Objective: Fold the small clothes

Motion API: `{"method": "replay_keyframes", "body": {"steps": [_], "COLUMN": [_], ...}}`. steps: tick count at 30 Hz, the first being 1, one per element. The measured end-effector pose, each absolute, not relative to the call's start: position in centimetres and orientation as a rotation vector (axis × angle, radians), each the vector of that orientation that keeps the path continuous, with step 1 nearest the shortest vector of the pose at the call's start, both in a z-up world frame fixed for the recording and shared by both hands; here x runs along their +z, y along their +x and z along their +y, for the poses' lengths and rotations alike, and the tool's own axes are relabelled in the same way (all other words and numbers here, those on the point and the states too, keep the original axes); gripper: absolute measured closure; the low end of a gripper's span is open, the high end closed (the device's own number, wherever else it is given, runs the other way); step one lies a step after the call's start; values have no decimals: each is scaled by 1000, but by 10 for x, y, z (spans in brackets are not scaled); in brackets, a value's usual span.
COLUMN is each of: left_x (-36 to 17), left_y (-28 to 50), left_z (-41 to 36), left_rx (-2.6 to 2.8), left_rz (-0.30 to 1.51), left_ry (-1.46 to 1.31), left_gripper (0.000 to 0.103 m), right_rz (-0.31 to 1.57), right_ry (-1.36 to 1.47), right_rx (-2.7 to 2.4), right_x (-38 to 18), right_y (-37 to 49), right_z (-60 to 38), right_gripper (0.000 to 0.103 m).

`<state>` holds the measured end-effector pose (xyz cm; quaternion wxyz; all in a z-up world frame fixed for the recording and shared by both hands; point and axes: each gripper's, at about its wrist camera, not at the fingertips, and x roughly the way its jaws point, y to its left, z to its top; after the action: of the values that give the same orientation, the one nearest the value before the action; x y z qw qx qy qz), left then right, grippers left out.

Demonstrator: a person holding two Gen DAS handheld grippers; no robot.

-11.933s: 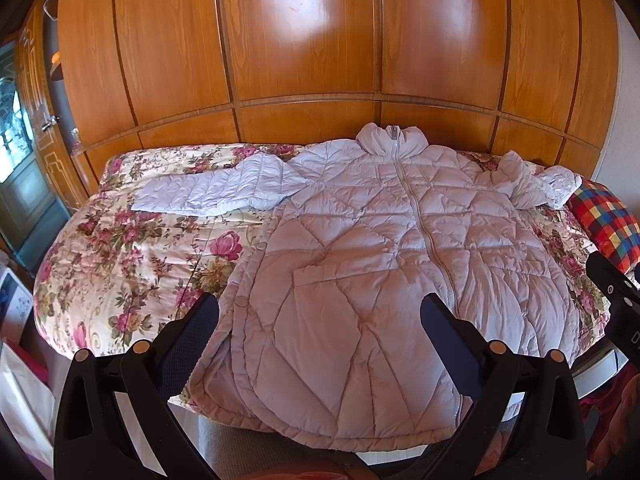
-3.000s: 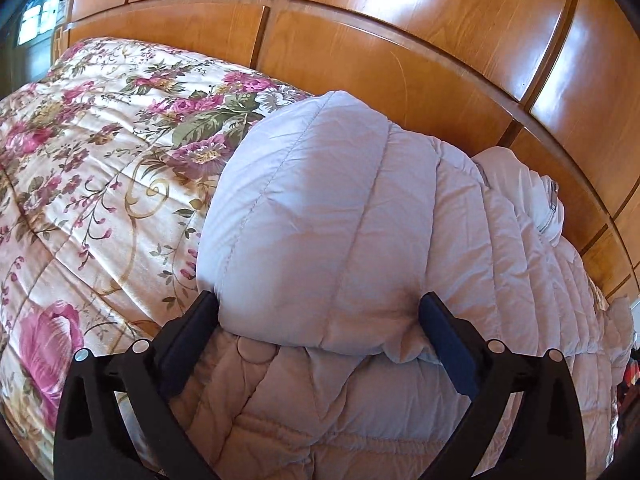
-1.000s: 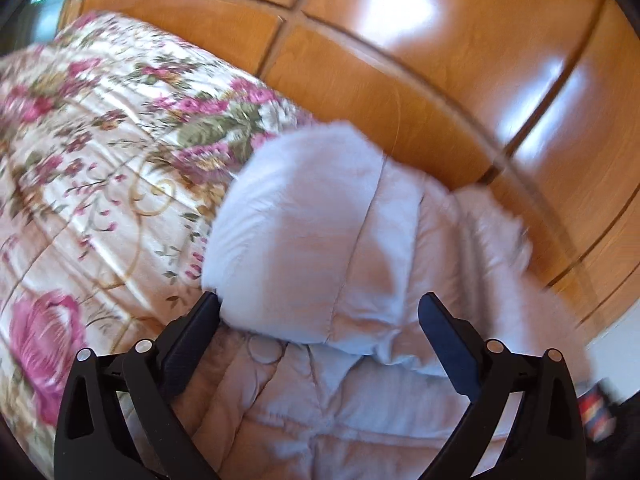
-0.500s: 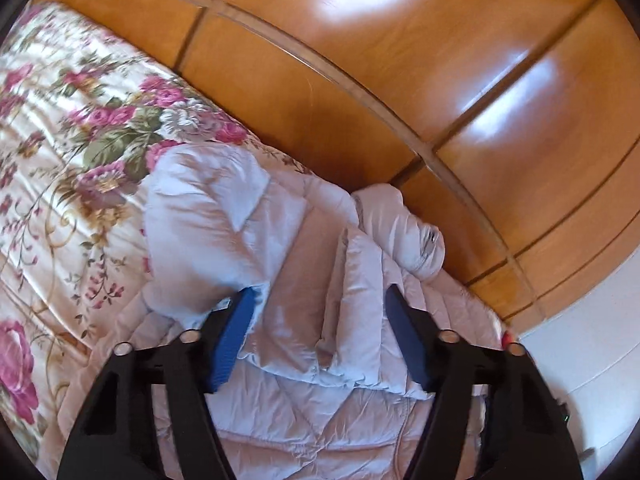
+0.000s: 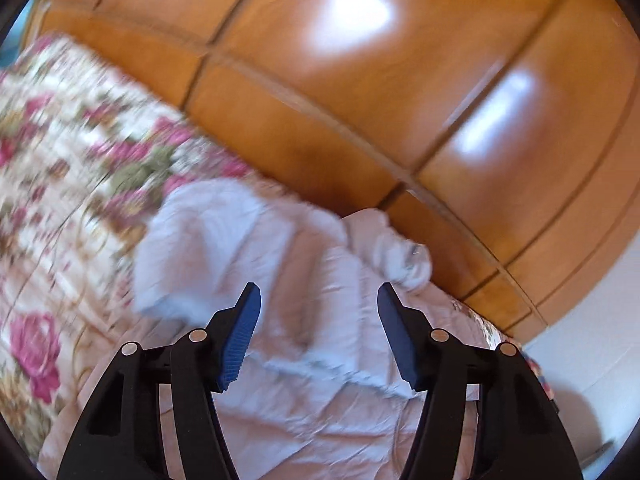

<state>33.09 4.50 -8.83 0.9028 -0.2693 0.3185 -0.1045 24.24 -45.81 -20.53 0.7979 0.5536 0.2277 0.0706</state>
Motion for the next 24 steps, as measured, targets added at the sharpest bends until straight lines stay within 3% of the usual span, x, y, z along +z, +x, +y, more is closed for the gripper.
{"method": "replay_keyframes", "body": {"steps": [7,8,9,10,12,14,17,22,24], "left_x": [-138,-144,-144,-144,-139,-123,-105,-147,-161], "left_y": [398,403,404,405,404,393,375,374,370], "left_z": [18,15,12,9,1,-1,-5,-22,-24], "left_rx": [-267,-273,-279,-288,-305,-313,-324,-265,-282], "left_rz": [950,961,959,960,961,900,832,895,869], "left_ry": [-558,-556,-543,-526,-495,-452,-389,-225,-202], "left_gripper": [44,50,64,69,92,96,96,97,96], "right_rz": [476,474,483,505,555,553,487,597,600], "right_ry": [1314,1356,1394,1407,1387,1309,1136,1065,1072], "right_rx": [185,188,180,168,144,108,51,-70,-93], "right_x": [-207,-209,-212,-213,-210,-196,-170,-199,-214], "right_y": [237,237,239,243,251,253,247,249,246], "right_z": [-468,-472,-476,-478,-479,-482,-485,-479,-480], "right_gripper": [51,51,52,56,88,96,97,98,93]}}
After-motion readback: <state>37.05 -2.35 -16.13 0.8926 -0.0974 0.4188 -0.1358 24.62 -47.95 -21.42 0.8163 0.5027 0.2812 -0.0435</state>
